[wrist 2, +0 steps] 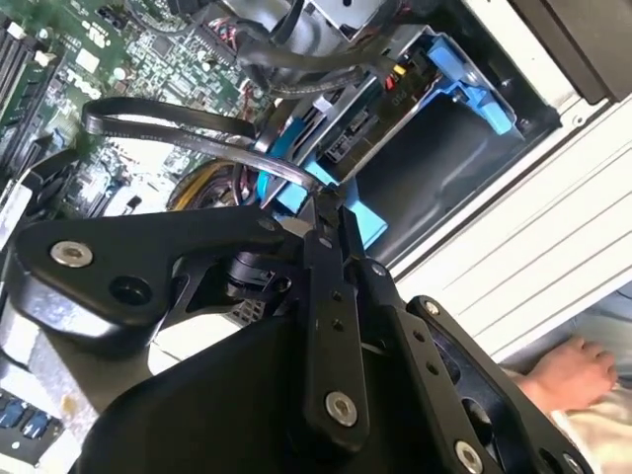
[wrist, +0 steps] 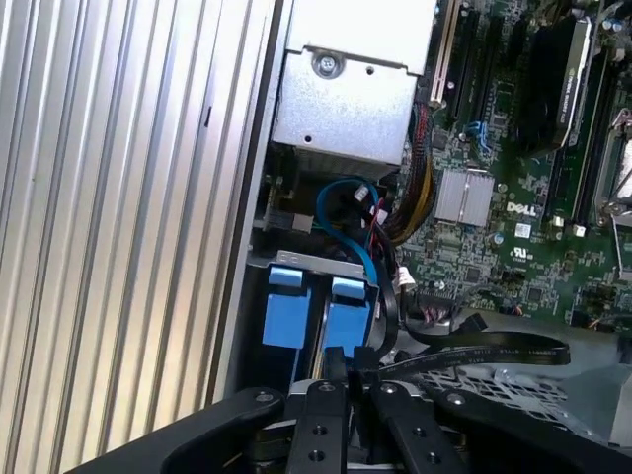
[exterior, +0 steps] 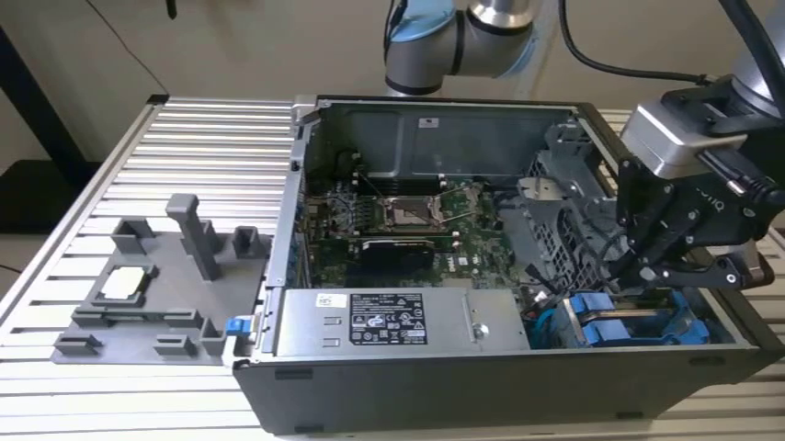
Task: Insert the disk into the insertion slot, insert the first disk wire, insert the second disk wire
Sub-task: 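Insert the first disk wire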
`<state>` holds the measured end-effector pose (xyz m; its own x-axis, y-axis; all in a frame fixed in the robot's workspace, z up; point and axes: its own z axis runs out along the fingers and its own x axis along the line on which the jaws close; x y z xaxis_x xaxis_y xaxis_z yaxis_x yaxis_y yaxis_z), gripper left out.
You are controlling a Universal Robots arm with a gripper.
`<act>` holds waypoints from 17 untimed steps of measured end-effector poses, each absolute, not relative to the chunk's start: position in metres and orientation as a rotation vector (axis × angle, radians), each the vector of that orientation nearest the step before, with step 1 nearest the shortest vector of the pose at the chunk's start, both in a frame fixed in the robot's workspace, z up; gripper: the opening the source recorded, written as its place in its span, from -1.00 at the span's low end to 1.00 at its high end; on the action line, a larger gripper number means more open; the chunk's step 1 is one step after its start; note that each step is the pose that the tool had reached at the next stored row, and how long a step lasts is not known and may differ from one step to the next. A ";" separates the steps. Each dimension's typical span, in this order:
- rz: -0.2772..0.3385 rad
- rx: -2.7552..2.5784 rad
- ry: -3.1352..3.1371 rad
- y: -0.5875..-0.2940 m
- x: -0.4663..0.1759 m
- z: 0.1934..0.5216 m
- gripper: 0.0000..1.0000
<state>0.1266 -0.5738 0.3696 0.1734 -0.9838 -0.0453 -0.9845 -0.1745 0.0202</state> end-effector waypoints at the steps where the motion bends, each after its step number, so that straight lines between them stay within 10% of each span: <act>1: 0.085 -2.391 2.005 -0.574 0.128 0.369 -0.69; 17: 0.233 -2.323 1.966 -0.597 0.133 0.367 -0.69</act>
